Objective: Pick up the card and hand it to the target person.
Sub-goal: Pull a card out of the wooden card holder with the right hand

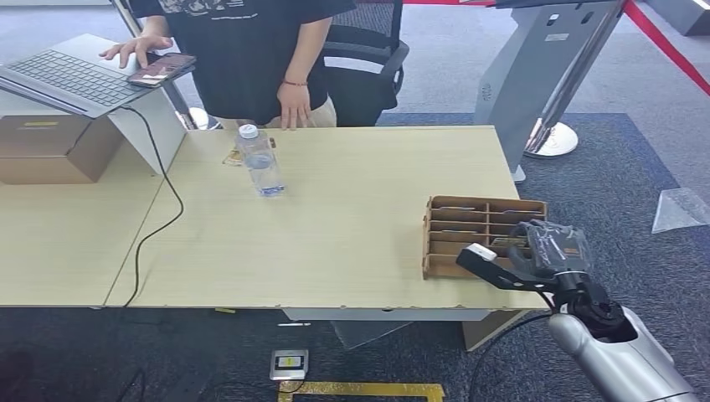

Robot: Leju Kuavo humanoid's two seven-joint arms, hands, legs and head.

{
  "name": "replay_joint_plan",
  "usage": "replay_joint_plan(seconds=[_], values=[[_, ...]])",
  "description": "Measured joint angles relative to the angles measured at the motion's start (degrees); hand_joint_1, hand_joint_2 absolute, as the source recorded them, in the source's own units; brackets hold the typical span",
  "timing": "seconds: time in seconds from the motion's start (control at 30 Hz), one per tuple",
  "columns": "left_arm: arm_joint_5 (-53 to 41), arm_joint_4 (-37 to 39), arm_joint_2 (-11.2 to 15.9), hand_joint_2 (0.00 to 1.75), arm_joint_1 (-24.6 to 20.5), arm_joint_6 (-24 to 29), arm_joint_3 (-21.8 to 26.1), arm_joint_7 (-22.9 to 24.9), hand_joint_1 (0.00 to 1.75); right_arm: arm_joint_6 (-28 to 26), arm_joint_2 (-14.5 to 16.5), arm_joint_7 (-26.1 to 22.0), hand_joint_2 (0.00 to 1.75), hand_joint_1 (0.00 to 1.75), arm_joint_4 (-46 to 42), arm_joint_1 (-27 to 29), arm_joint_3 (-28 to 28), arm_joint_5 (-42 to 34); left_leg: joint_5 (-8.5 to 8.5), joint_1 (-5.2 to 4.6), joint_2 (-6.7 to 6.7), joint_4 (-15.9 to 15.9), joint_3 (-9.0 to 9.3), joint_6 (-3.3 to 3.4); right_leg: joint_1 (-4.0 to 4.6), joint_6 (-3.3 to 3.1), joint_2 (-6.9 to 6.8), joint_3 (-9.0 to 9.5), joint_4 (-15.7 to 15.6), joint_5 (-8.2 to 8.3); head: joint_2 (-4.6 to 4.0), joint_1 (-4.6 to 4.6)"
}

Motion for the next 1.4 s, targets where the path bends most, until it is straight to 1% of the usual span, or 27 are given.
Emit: replay_joint_plan(seconds=[0.1,0.13,0.2,0.23,0.27,0.33,0.47,0.63,0.73,0.87,1.03,1.13,1.23,1.4], values=[[0.2,0.0,0.0,1.75,0.0,0.1,0.0,0.0,0.00,0.3,0.0,0.6,1.75,0.97,0.2,-0.2,0.3,1.3,0.00,0.00,0.00,0.0,0.00,0.00,0.00,0.00,0.00,0.00,0.0,0.00,0.00,0.00],[0.3,0.0,0.0,1.75,0.0,0.2,0.0,0.0,0.00,0.5,0.0,0.9,1.75,1.03,0.3,-0.2,0.4,2.1,0.00,0.00,0.00,0.0,0.00,0.00,0.00,0.00,0.00,0.00,0.0,0.00,0.00,0.00],[0.4,0.0,0.0,1.75,0.0,0.4,0.0,0.0,0.00,0.8,0.0,1.6,1.75,1.19,0.4,-0.3,0.7,3.7,0.00,0.00,0.00,0.0,0.00,0.00,0.00,0.00,0.00,0.00,0.0,0.00,0.00,0.00],[0.5,0.0,0.0,1.75,0.0,0.4,0.0,0.0,0.00,1.0,0.0,2.0,1.75,1.38,0.4,-0.4,0.9,4.3,0.00,0.00,0.00,0.0,0.00,0.00,0.00,0.00,0.00,0.00,0.0,0.00,0.00,0.00],[0.5,0.0,0.0,1.75,0.0,0.4,0.0,0.0,0.00,1.2,0.0,2.2,1.75,1.52,0.4,-0.5,1.0,4.8,0.00,0.00,0.00,0.0,0.00,0.00,0.00,0.00,0.00,0.00,0.0,0.00,0.00,0.00],[0.5,0.0,0.0,1.75,0.0,0.5,0.0,0.0,0.00,1.5,0.0,2.4,1.75,1.75,0.4,-0.7,1.3,5.3,0.00,0.00,0.00,0.0,0.01,0.00,0.00,0.00,0.00,0.00,0.0,0.00,0.00,0.00],[0.6,0.0,0.0,1.75,0.0,0.5,0.0,0.0,0.00,1.6,0.0,2.6,1.75,1.73,0.4,-0.9,1.7,5.4,0.00,0.00,0.00,0.0,0.02,0.00,0.00,0.00,0.00,0.00,0.0,0.00,0.00,0.00],[0.6,0.0,0.0,1.75,0.0,0.5,0.0,0.0,0.00,1.7,0.0,2.6,1.75,1.61,0.3,-0.9,1.7,4.8,0.00,0.00,0.01,0.0,0.03,0.00,0.00,0.00,0.01,0.01,0.0,0.00,0.00,0.00],[0.6,0.0,0.0,1.75,0.0,0.5,0.0,0.0,0.00,2.0,0.0,2.3,1.75,1.58,0.2,-0.9,1.6,4.0,0.00,0.00,0.01,0.0,0.04,0.00,0.00,0.00,0.01,0.01,0.0,0.01,0.00,0.00],[0.6,0.0,0.0,1.75,0.0,0.5,0.0,0.0,0.00,3.4,-0.2,0.9,1.75,1.68,-0.5,-0.9,1.1,1.4,0.00,0.00,0.02,0.0,0.04,0.00,0.00,0.00,0.01,0.00,0.0,0.01,0.00,0.00],[0.5,0.0,0.0,1.75,0.0,0.3,0.0,0.0,0.00,6.9,-1.4,-2.5,1.75,1.72,-2.0,-1.1,0.1,-3.9,0.00,0.00,0.02,0.0,0.04,0.00,0.00,0.00,0.01,0.00,0.0,0.01,0.00,0.00],[0.7,0.0,0.1,1.75,0.0,0.2,0.0,-0.1,0.00,10.7,-2.8,-4.0,1.75,1.75,-3.3,-2.0,-0.2,-6.7,0.00,-0.01,0.03,0.0,0.04,0.00,-0.01,0.00,0.01,0.00,0.0,0.01,0.00,0.00],[0.9,0.0,0.2,1.75,0.0,0.1,0.0,-0.4,0.00,15.4,-5.2,-4.5,1.75,1.74,-5.3,-3.7,-0.3,-11.0,0.00,-0.01,0.03,0.0,0.04,0.00,-0.01,0.00,0.01,0.00,0.0,0.01,0.00,0.01],[0.9,0.0,0.3,1.75,0.1,0.0,0.0,-0.9,0.00,21.7,-10.3,-2.4,1.75,1.69,-10.0,-7.1,-0.3,-20.0,0.01,-0.03,0.02,0.1,0.04,0.01,-0.02,0.00,0.01,0.00,0.0,0.02,0.00,0.02]])
